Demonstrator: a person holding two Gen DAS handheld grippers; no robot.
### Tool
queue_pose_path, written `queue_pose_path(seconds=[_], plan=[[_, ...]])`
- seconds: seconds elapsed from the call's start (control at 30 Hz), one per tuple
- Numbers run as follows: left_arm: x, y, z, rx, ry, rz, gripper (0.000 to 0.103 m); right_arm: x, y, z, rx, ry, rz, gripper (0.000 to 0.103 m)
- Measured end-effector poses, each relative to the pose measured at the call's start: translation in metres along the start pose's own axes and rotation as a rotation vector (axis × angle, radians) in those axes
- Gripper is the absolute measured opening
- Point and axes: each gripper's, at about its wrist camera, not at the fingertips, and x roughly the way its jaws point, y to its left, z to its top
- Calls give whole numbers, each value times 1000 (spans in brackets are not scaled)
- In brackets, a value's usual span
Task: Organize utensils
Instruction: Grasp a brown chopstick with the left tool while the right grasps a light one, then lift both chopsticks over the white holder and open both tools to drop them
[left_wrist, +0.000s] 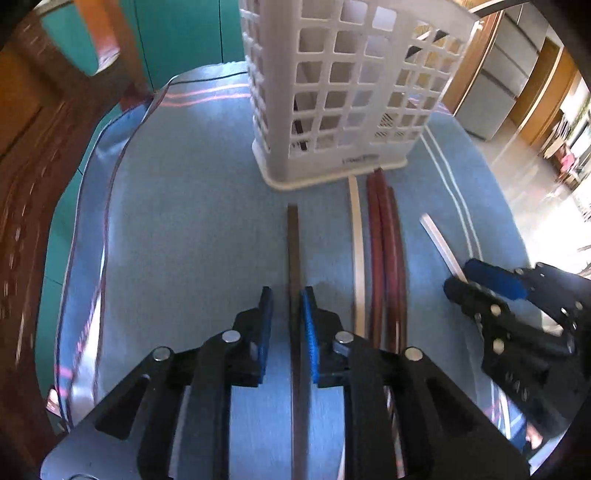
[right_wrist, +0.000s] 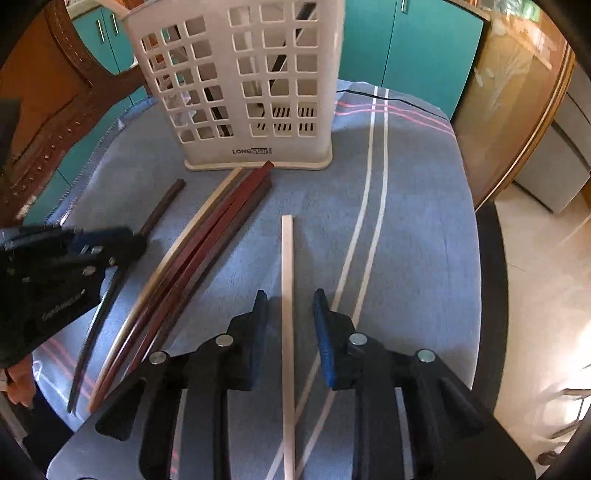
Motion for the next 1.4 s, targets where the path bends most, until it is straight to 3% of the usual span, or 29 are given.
queue_pose_path(seconds=[0.07, 0.17, 0.2, 0.33, 0.57, 0.87, 1.07, 1.2, 1.33, 1.4], plan=[[3, -2, 7, 11, 6, 18, 18, 3, 2, 5, -1, 2, -5, 25], [5, -3, 12, 13, 6, 21, 16, 6, -1, 10, 9, -2, 19, 6], [5, -1, 16, 8, 6, 14, 9, 7, -2, 11, 15, -1, 32, 6], [-6, 4, 12, -13, -16, 3, 7, -4, -11, 12, 47, -22, 83, 6], [-86, 9, -5, -22, -175, -38, 7, -83, -28, 8, 79, -191, 131, 6], [-210, 4, -2, 2, -455, -67, 7, -191, -38, 3, 94, -401, 174, 6], [-269, 4, 44, 16, -616, -75, 7, -244, -43, 35, 113, -563, 186, 6], [-299, 9, 82, -20, -686, -101, 7, -284, -41, 74, 139, -740, 154, 6], [-306, 15, 114, -71, -759, -63, 7, -301, -43, 104, 181, -877, 144, 6], [-294, 13, 123, -77, -769, -39, 7, -295, -41, 116, 187, -886, 131, 6]])
